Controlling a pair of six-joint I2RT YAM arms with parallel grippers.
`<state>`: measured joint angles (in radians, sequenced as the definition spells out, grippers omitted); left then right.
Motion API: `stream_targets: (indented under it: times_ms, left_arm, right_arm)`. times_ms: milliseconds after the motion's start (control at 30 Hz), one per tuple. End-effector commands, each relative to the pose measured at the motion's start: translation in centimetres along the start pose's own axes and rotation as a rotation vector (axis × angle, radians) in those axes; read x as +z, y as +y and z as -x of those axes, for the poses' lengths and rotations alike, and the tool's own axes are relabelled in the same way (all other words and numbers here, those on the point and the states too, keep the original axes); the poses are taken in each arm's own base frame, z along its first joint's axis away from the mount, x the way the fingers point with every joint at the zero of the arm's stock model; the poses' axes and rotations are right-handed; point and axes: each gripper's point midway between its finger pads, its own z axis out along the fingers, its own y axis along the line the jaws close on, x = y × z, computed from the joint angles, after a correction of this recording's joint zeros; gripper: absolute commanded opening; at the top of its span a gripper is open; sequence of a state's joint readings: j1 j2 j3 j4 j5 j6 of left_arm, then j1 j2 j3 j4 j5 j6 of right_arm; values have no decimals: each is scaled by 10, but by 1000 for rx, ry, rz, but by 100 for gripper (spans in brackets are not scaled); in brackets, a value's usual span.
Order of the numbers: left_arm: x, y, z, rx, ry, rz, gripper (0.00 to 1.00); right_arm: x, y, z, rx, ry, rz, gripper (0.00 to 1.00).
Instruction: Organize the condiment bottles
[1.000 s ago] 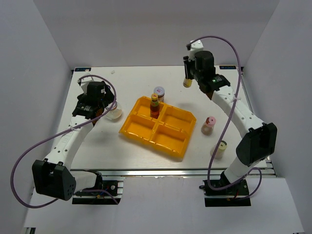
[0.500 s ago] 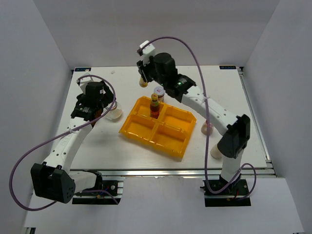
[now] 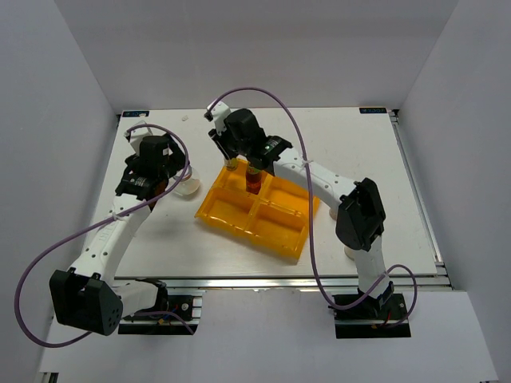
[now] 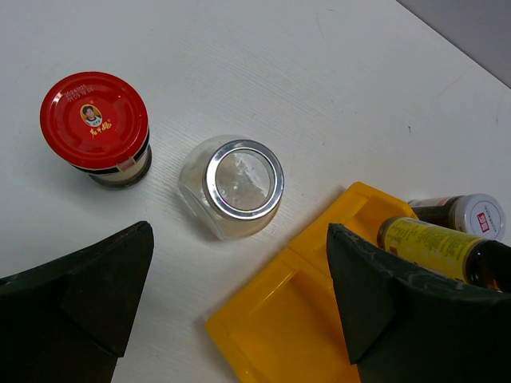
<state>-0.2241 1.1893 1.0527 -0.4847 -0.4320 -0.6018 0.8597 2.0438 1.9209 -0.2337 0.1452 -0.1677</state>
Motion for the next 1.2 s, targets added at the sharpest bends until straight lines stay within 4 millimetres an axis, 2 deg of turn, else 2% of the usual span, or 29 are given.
stream_targets:
  times_ms: [0, 233, 433, 700, 800, 833, 1000, 1167]
  left_arm:
    - [-2, 0, 4, -10, -18, -14, 98]
    - [-3, -1, 4, -10, -21, -22, 98]
    - [-3, -1, 4, -8, -21, -20, 98]
    - [-2, 0, 4, -4, -19, -15, 98]
    - [-2, 0, 4, -4, -17, -14, 98]
    - [-1, 0, 3, -3, -17, -13, 98]
    - [-2, 0, 3, -4, -18, -12, 98]
    - [-2, 1, 3, -4, -16, -11, 98]
  right_arm:
    - [-4, 0, 30, -1, -113, 1, 0]
    - [13, 0, -7, -6, -47, -27, 0]
    - [19, 5, -21, -14, -28, -14, 0]
    - [24, 7, -34, -15, -9, -13, 6]
    - [23, 6, -35, -12, -8, -19, 13]
    - [21, 6, -33, -12, -11, -19, 19]
    - [16, 5, -32, -6, -14, -21, 34]
    - [12, 4, -32, 4, -15, -27, 43]
